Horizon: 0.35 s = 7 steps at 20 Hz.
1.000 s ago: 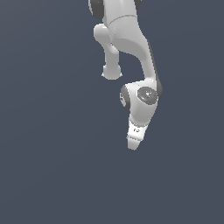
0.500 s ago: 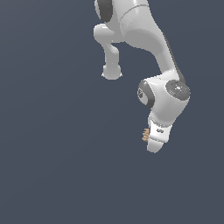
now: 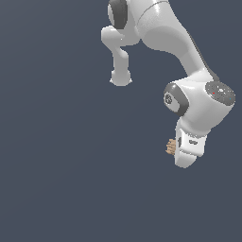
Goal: Pick up the object and move it to a goal position.
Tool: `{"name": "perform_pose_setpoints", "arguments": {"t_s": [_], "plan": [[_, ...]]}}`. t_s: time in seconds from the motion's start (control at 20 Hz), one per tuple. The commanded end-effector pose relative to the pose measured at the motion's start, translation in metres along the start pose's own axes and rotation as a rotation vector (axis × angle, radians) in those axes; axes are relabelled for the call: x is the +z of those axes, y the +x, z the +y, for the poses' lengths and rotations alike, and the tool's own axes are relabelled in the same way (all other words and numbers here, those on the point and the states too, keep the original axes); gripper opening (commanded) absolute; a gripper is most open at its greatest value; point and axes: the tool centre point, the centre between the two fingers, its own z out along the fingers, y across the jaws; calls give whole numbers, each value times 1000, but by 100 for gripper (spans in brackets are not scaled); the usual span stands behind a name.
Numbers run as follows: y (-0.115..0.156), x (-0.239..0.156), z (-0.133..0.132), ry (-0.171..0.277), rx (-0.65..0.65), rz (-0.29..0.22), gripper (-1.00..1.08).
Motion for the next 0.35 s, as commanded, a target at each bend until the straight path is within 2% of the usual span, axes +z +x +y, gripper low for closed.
{"name": "perform_pose_setpoints", "arguments": {"t_s": [0.0, 0.3], "plan": [[6, -3, 1, 0, 1, -1, -100], [11, -6, 2, 0, 1, -1, -100]]}}
